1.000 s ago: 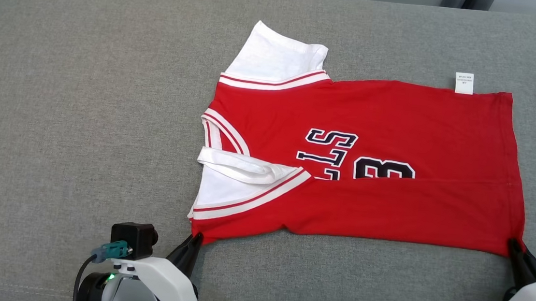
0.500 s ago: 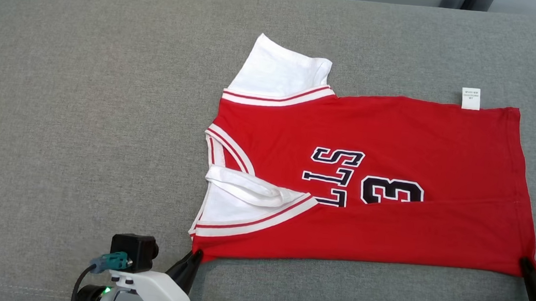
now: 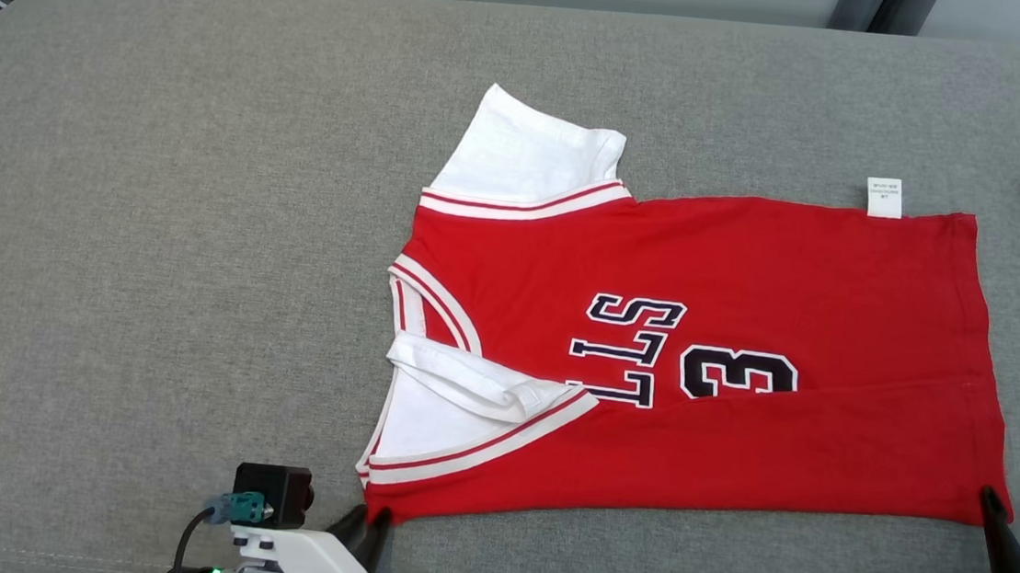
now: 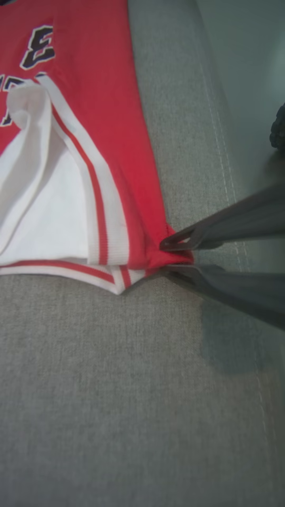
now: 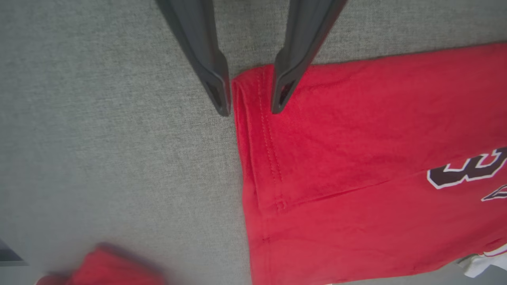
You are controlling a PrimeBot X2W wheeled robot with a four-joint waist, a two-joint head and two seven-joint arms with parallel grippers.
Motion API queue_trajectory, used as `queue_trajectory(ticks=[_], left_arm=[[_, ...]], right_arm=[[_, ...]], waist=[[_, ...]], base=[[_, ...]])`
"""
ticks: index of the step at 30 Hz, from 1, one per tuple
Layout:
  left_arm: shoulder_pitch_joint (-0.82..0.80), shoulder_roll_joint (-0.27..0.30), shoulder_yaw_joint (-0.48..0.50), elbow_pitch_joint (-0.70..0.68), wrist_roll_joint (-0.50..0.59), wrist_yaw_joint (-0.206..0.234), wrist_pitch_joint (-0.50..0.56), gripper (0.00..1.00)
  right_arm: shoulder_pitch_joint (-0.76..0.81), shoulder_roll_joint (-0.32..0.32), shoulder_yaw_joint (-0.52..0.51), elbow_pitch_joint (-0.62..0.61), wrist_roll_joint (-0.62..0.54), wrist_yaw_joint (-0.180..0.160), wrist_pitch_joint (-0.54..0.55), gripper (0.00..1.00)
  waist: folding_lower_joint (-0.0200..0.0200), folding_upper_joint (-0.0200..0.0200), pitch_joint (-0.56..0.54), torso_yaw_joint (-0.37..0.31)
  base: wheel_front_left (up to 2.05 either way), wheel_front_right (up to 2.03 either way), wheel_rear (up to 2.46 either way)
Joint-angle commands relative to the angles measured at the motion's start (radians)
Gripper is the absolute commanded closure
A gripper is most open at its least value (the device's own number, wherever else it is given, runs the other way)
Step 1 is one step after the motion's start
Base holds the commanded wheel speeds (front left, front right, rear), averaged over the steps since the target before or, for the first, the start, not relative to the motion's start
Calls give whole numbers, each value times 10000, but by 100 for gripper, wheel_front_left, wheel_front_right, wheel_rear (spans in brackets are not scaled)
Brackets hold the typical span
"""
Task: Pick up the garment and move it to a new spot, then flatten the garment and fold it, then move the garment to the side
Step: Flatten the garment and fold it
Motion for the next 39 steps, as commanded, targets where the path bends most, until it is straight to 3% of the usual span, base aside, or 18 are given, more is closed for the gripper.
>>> queue_trajectory(ticks=[1,8,13,17,29,39], left_arm=[[-416,154,333,-94,-19,-64,-129,0],[-257,391,692,-47,236,422,-728,0],[-229,491,1350,-814,546,856,-1907,0],[-330,459,1640,-1116,860,899,-2858,0],[-1229,-666,1867,-1077,1670,265,-4296,0],[-3244,-1308,1788,926,2023,-771,-4017,0]], right_arm=[[-8,-294,15,-142,-126,-2,-189,0],[-36,-112,-744,-391,-818,-2,-1016,0],[-118,240,-1258,-1080,-1520,-2,-1598,0],[-158,778,-1320,-1703,-1988,-2,-1811,0],[-255,1882,-938,-3001,-2629,-2,-2135,0],[-828,1795,-79,-3166,-2438,-2,-2158,0]], waist=[[0,0,-46,-4],[0,0,-412,-49],[0,0,-652,-52],[0,0,-850,-90],[0,0,-670,-368],[0,0,295,-735]], base=[[0,0,0],[0,0,0],[0,0,0],[0,0,0],[0,0,0],[0,0,0]])
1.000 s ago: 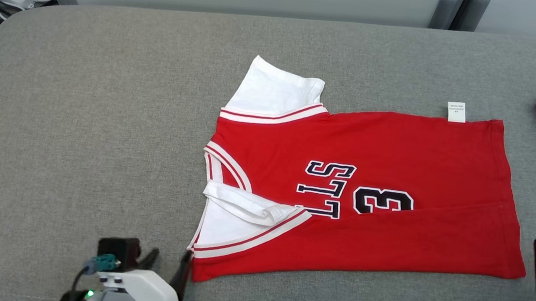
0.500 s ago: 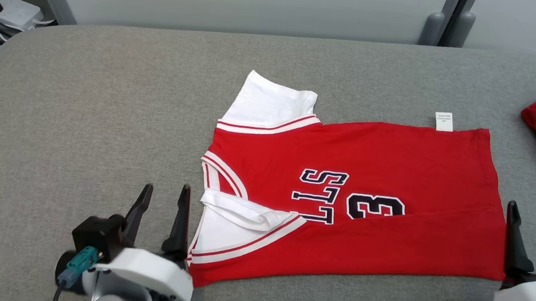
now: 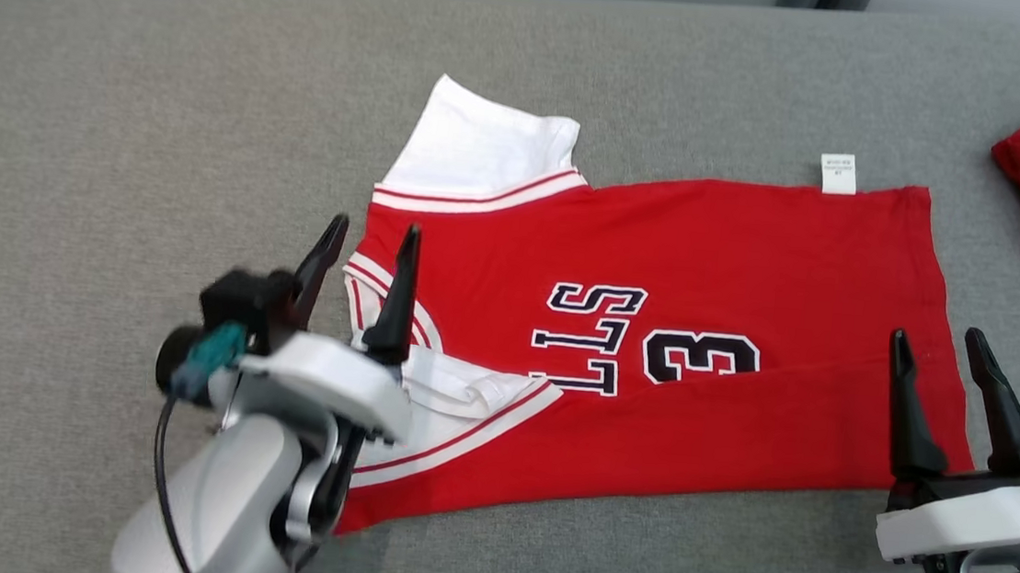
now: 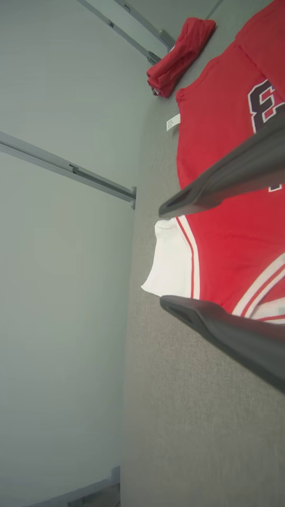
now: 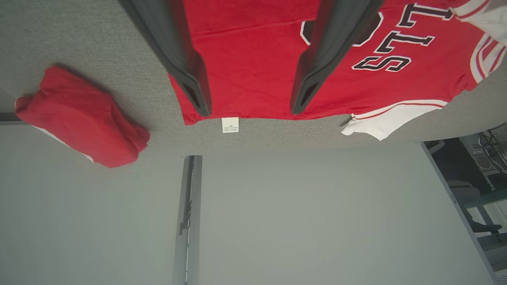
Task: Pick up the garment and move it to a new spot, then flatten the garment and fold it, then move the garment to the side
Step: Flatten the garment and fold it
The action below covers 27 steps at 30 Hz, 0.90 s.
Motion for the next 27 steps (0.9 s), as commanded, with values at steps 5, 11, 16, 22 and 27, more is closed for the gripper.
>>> queue_trajectory(ticks=[5,11,16,22,27], left_arm=[[-2404,-30,266,1044,-27,-518,947,0],[-4586,-159,136,2690,53,-983,1788,0],[-6161,-240,-264,4257,317,-1210,2907,0],[-7705,-472,-391,5905,190,-1577,4113,0],[-8702,-561,-390,6981,134,-1734,4570,0]], right_arm=[[-510,-369,387,-280,148,-2,-140,0],[-894,-526,417,-418,171,-2,-140,0],[-1172,-748,480,-536,148,-2,-140,0],[-1412,-820,492,-598,163,-2,-141,0],[-1589,-809,667,-584,176,-2,-141,0]], waist=[[0,0,954,-263],[0,0,1746,-427],[0,0,2466,-607],[0,0,3102,-810],[0,0,3427,-1013]], base=[[0,0,0],[0,0,0],[0,0,0],[0,0,0],[0,0,0]])
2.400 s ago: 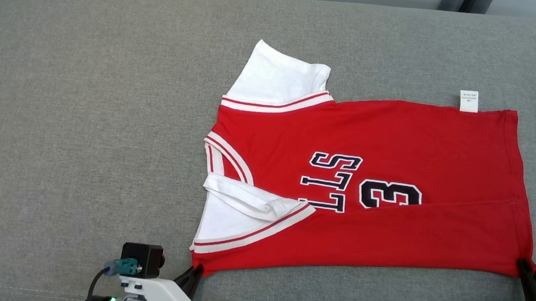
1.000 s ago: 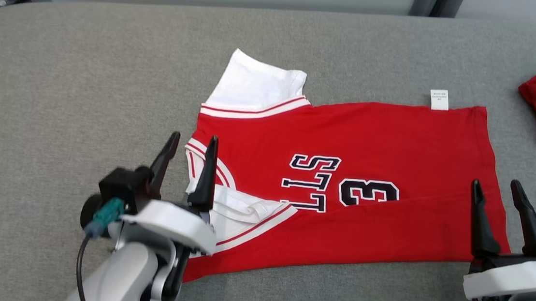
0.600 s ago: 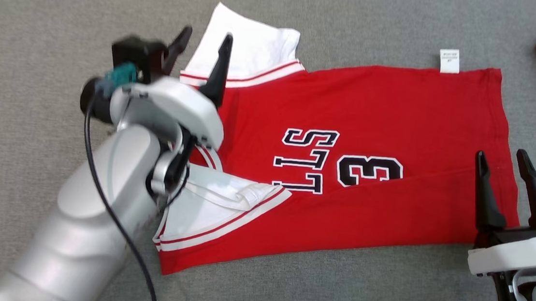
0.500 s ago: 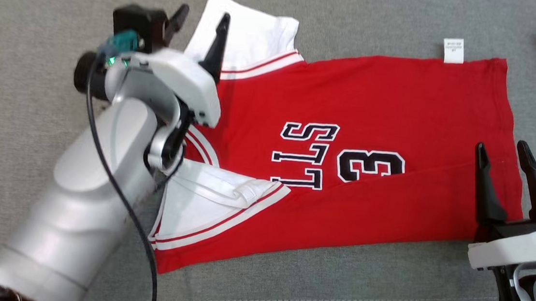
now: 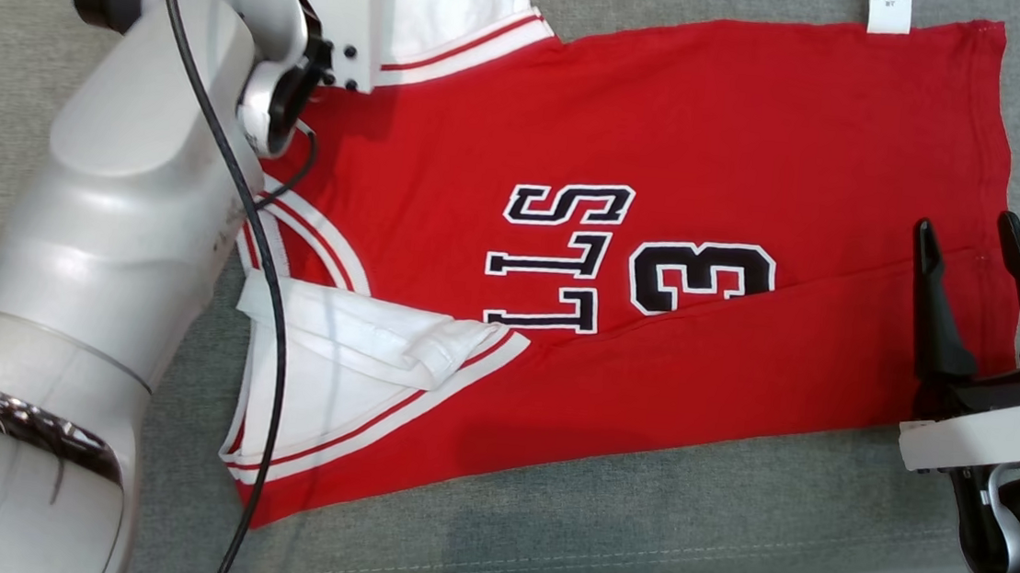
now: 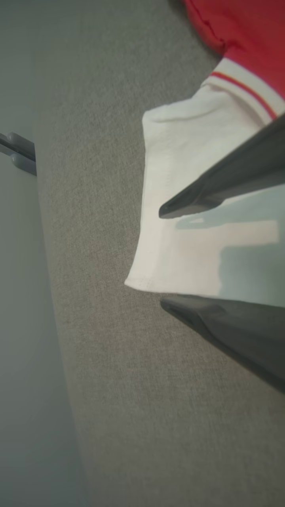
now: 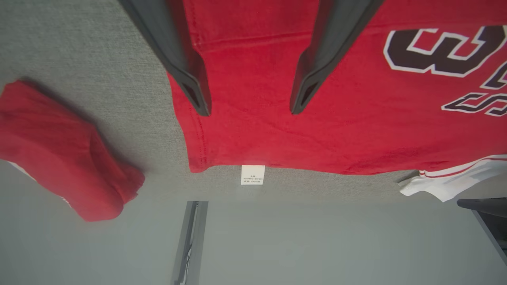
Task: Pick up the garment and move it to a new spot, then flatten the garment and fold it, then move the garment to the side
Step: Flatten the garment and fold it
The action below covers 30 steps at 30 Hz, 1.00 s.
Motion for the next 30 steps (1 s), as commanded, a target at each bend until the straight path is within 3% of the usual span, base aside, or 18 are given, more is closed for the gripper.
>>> queue_trajectory(ticks=[1,17,20,21,22,23,30], left_arm=[[-661,265,167,111,-14,-66,44,0],[-2138,307,-169,2115,196,-463,199,1],[-2275,278,-197,2350,184,-535,143,20],[-2305,261,-213,2418,174,-597,147,54],[-2340,242,-210,2476,147,-657,145,73],[-2370,226,-265,2528,170,-751,165,100],[-2494,187,-360,2793,129,-1067,44,100]], right_arm=[[-44,-169,234,-240,63,-2,-133,0],[-316,-202,466,-123,88,-2,-133,0],[-290,-196,472,-85,66,-2,-133,0],[-283,-190,472,-84,65,-2,-133,0],[-276,-185,470,-83,62,-2,-133,0],[-274,-179,469,-85,59,-2,-133,0],[-349,-154,523,-64,46,-2,-133,0]], waist=[[0,0,176,-172],[0,0,549,-597],[0,0,565,-646],[0,0,565,-663],[0,0,568,-679],[0,0,569,-694],[0,0,543,-781]], base=[[0,0,0],[0,0,0],[0,0,0],[0,0,0],[0,0,0],[0,0,0],[0,0,0]])
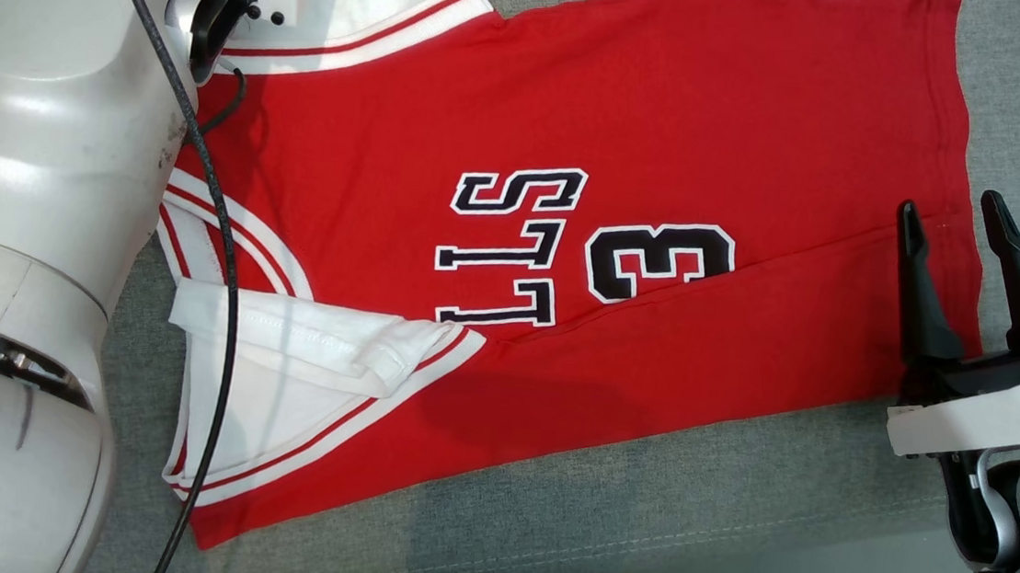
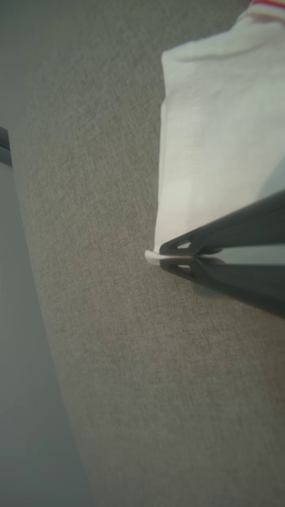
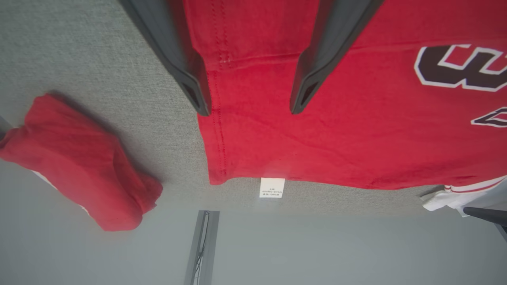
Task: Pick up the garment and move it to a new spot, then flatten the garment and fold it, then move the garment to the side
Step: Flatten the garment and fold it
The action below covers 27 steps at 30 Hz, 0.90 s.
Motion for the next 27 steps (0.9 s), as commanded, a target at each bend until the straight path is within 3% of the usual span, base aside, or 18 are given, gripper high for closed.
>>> queue_trajectory(ticks=[1,4,7,16,22,27], left_arm=[[-553,258,39,-158,11,-146,-315,100],[-600,266,109,-207,-72,-295,-797,100],[-530,192,351,-211,-419,-554,-921,100],[-671,134,458,-475,-818,-969,-845,100],[-719,89,416,-633,-906,-1039,-877,100],[-754,79,332,-794,-960,-1091,-868,100]], right_arm=[[23,-154,146,-92,98,-2,-133,0],[-202,-183,76,198,488,-2,-121,0],[-833,-368,206,602,1435,-2,556,0],[-3597,-1910,582,1487,4099,-2,4471,0],[-4837,-2248,819,2464,4165,-2,5909,0],[-5681,-2327,1001,3297,3567,-2,6332,0]], waist=[[0,-1,-10,30],[0,-1,-34,120],[0,-1,-94,246],[0,-1,12,783],[0,-1,60,953],[0,-1,97,1025]], base=[[0,0,0],[0,0,0],[0,0,0],[0,0,0],[0,0,0],[0,0,0]])
